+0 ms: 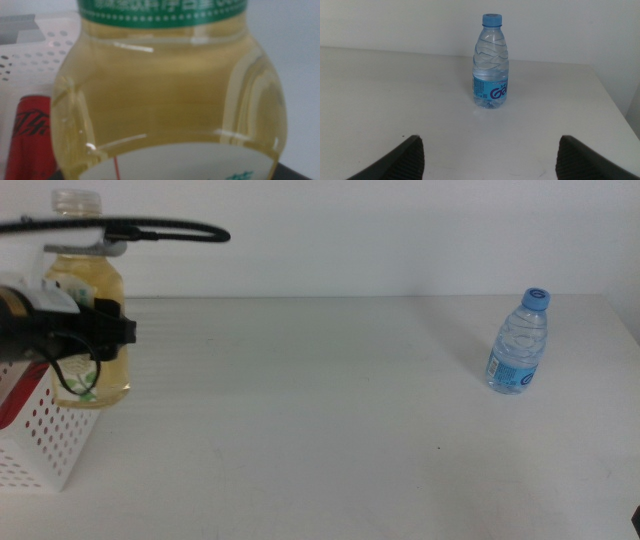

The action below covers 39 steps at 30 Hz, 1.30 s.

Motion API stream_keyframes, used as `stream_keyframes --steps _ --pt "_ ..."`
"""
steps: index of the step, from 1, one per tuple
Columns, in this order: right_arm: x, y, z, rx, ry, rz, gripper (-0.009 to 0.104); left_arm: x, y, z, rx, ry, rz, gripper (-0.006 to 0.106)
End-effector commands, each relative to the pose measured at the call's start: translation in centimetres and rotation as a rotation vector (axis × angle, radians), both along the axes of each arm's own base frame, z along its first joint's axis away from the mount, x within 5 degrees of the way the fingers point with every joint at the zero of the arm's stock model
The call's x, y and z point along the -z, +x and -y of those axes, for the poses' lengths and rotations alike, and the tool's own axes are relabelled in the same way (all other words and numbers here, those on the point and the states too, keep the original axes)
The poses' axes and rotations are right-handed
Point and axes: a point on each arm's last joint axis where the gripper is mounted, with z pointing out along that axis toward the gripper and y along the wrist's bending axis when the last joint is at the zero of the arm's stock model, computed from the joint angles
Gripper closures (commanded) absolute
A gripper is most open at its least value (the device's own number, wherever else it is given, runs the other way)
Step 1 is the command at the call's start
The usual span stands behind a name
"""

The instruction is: Use arms to grab the bottles and put them into the dustbin to the left of the table.

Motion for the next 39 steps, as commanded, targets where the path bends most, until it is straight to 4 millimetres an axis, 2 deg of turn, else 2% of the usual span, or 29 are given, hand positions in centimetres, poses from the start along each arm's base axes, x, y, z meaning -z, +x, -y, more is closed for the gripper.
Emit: stream_keyframes --steps 1,7,13,17,23,30,39 --pt "-1.1 -0.2 0.1 0.005 0.0 0.112 0.025 -4.7 0.0 0.0 0.012 0.0 0.147 0.091" --pt "-1.1 -0.2 0.1 0.005 0.0 0.112 0.025 -7.9 0.4 -0.5 0.022 0.078 0.068 0.091" --pt "-1.1 -0.2 0.1 0.005 0.0 0.112 0.025 -9.4 1.4 -3.1 0.005 0.15 -0.081 0.091" --pt "-1.1 -0.2 0.1 0.005 0.0 0.112 0.025 -9.7 2.8 -6.0 -0.025 0.153 -0.14 0.091" --pt "-1.1 -0.2 0.1 0.005 0.0 0.112 0.025 -8.1 5.1 -9.3 -0.048 0.146 -0.209 0.091" --pt "-1.1 -0.2 0.1 0.005 0.0 0.112 0.025 -5.0 7.2 -12.4 -0.05 0.112 -0.305 0.091" --pt "-1.1 -0.2 0.1 0.005 0.0 0.112 0.025 -0.5 9.8 -13.5 -0.005 0.103 -0.405 0.091"
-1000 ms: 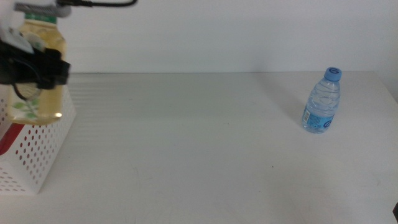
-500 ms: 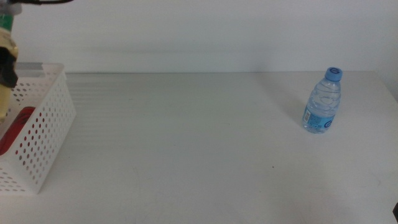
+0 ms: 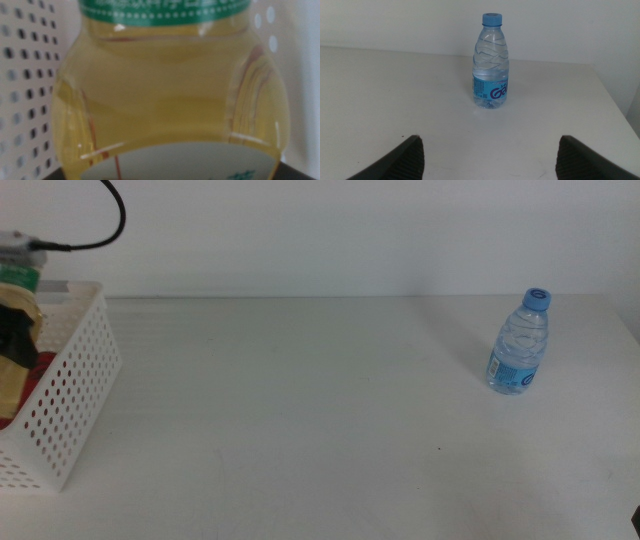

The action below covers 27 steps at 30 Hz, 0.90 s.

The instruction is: Use arms to grab the bottles and put them into the dustbin to the left of the table.

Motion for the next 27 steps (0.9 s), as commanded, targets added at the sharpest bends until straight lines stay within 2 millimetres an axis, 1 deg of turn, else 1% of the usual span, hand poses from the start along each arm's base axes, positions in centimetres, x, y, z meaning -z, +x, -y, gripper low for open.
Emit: stream_keyframes --steps 1,4,8,13,16,24,27 --pt "-1.1 -0.2 0.1 0.005 0.0 0.112 0.025 -2.5 0.5 0.1 -0.011 0.002 0.133 0.091" --pt "-1.1 -0.2 0.1 0.005 0.0 0.112 0.025 -1.0 1.2 0.0 -0.013 -0.021 0.093 0.091" --pt "-1.1 -0.2 0.1 0.005 0.0 0.112 0.025 0.2 1.7 -0.1 -0.014 -0.04 0.057 0.091" --pt "-1.1 -0.2 0.1 0.005 0.0 0.112 0.025 0.5 1.7 -0.1 -0.011 -0.043 0.042 0.091" --pt "-1.1 -0.2 0.1 0.005 0.0 0.112 0.025 0.7 1.4 0.0 -0.002 -0.048 0.0 0.091" --pt "-1.1 -0.2 0.1 0.005 0.0 0.112 0.025 2.1 1.4 0.1 0.004 -0.08 -0.077 0.091" --pt "-1.1 -0.2 0.1 0.005 0.0 0.112 0.025 2.1 1.5 0.1 0.002 -0.084 -0.071 0.088"
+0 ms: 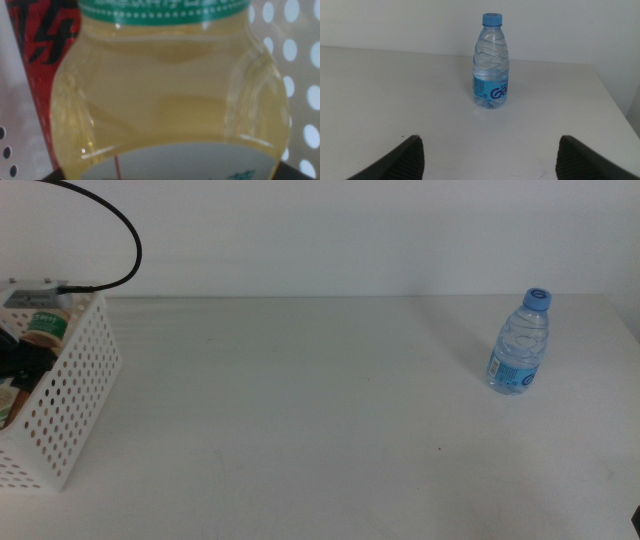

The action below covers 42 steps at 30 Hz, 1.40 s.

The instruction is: Use arms to grab the bottles and put them into the dustbin to the left of the table.

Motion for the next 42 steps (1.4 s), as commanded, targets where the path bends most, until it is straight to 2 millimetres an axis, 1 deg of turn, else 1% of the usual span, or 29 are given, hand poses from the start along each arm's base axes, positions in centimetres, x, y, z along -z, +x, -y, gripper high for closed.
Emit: stream_keyframes --steps 1,2,3,5,8,12,17,21,23,26,30,31,32,37,42 --pt "-1.1 -0.2 0.1 0.005 0.0 0.112 0.025 -3.6 0.0 0.3 -0.01 0.004 0.124 0.079" --pt "-1.1 -0.2 0.1 0.005 0.0 0.112 0.025 -3.6 0.0 0.3 -0.01 0.004 0.124 0.065" --pt "-1.1 -0.2 0.1 0.005 0.0 0.112 0.025 -3.6 0.0 0.3 0.0 0.006 0.125 0.024" --pt "-1.1 -0.2 0.1 0.005 0.0 0.112 0.025 -3.7 0.0 0.4 0.0 0.002 0.126 0.01" --pt "-1.1 -0.2 0.1 0.005 0.0 0.112 0.025 -4.4 -0.1 0.6 -0.005 -0.011 0.151 0.01" --pt "-1.1 -0.2 0.1 0.005 0.0 0.112 0.025 -6.3 -0.8 0.9 -0.006 0.001 0.211 0.01" --pt "-1.1 -0.2 0.1 0.005 0.0 0.112 0.025 -9.5 -2.1 1.6 -0.027 -0.008 0.307 0.012" --pt "-1.1 -0.2 0.1 0.005 0.0 0.112 0.025 -12.6 -3.5 2.7 -0.036 -0.058 0.414 0.016" --pt "-1.1 -0.2 0.1 0.005 0.0 0.112 0.025 -13.7 -4.4 3.4 -0.034 -0.09 0.448 0.018" --pt "-1.1 -0.2 0.1 0.005 0.0 0.112 0.025 -15.1 -5.9 5.2 -0.005 -0.108 0.517 0.021" --pt "-1.1 -0.2 0.1 0.005 0.0 0.112 0.025 -16.4 -8.2 8.5 0.042 -0.083 0.685 0.026" --pt "-1.1 -0.2 0.1 0.005 0.0 0.112 0.025 -16.5 -9.3 9.9 0.067 -0.082 0.738 0.028" --pt "-1.1 -0.2 0.1 0.005 0.0 0.112 0.025 -16.7 -9.9 10.5 0.082 -0.084 0.767 0.029" --pt "-1.1 -0.2 0.1 0.005 0.0 0.112 0.025 -16.9 -12.7 13.1 0.153 -0.106 0.846 0.03" --pt "-1.1 -0.2 0.1 0.005 0.0 0.112 0.025 -16.9 -15.5 14.9 0.251 -0.141 0.841 0.03"
